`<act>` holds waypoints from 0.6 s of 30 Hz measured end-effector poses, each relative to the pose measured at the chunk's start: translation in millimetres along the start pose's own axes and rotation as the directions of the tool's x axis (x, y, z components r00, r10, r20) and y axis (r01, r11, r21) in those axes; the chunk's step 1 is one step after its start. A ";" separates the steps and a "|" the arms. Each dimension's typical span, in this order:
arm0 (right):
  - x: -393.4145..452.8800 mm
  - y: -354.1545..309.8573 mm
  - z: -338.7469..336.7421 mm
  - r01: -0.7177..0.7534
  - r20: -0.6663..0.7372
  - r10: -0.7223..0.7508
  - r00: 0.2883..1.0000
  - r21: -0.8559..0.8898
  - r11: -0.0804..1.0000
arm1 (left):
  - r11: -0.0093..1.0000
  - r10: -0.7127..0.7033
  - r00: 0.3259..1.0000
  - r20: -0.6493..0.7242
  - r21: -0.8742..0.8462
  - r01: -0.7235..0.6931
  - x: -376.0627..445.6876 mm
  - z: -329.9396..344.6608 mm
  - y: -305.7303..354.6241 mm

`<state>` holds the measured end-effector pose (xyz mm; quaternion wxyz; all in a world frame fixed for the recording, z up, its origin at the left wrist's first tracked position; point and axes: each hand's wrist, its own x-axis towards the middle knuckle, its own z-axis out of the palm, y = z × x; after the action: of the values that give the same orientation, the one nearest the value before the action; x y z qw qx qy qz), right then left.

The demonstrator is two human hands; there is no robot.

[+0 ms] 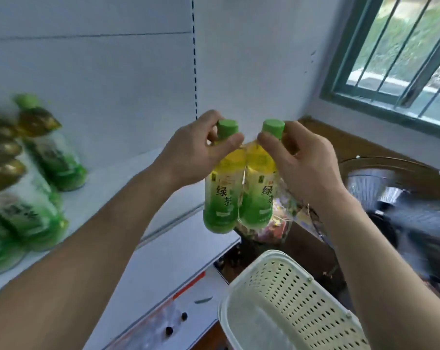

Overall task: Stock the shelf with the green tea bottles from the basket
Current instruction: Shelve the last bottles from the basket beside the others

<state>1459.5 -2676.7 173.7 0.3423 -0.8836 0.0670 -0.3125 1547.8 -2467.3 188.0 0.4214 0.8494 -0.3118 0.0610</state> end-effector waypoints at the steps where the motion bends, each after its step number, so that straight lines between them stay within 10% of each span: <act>1: 5.0 -13.1 7.6 0.017 0.006 -0.017 1.000 0.005 1.000 | 0.999 0.000 1.000 -0.014 0.033 0.001 0.4 -18.0 -2.5; 18: 27.0 -132.7 140.6 0.207 0.268 -0.201 0.942 0.007 0.978 | 0.860 -0.208 0.974 -0.094 0.456 0.228 -8.7 -190.8 -65.6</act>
<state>1552.4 -2506.1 193.0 0.3047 -0.9233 -0.0685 -0.2234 1609.3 -2289.8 261.9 0.2167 0.9537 -0.1815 0.1032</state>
